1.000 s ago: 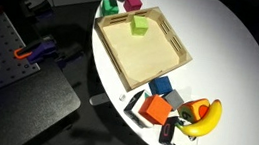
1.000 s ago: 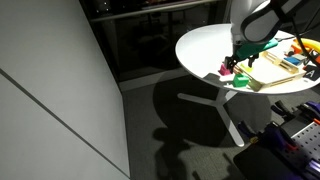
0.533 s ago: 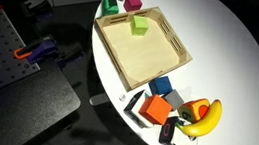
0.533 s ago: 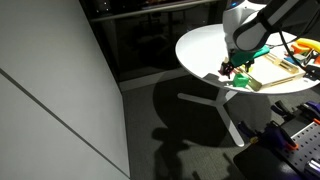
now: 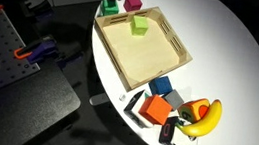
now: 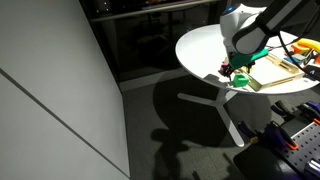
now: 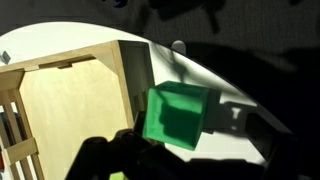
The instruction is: Pick up the green block from the table and put it in the wooden tray
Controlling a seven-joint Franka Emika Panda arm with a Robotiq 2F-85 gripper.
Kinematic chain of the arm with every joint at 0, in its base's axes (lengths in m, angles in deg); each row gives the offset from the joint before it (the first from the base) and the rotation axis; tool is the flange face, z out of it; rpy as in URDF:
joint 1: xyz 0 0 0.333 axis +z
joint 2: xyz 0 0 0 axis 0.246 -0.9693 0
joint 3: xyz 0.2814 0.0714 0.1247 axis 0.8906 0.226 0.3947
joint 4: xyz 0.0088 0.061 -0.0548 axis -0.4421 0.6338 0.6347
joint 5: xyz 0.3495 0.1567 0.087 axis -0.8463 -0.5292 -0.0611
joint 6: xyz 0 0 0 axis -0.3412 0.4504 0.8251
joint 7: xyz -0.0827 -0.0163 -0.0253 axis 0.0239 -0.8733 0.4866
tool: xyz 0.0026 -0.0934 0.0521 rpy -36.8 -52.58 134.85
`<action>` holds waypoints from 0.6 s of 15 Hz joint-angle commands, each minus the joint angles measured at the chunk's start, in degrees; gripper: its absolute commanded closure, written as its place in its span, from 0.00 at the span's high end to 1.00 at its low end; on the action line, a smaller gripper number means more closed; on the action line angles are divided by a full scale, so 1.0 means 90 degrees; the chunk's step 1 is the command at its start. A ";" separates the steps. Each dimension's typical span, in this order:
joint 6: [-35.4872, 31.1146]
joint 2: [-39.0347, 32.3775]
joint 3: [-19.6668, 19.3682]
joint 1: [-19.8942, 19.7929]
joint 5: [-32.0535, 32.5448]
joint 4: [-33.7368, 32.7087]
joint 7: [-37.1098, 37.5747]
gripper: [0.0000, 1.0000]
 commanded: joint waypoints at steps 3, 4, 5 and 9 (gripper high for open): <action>0.0063 -0.0161 -0.0132 0.0047 0.0271 -0.0141 0.0199 1.00; 0.0057 -0.0178 -0.0143 0.0047 0.0277 -0.0145 0.0202 1.00; 0.0054 -0.0197 -0.0151 0.0046 0.0271 -0.0150 0.0198 1.00; 0.0021 -0.0255 -0.0170 0.0041 0.0249 -0.0151 0.0174 1.00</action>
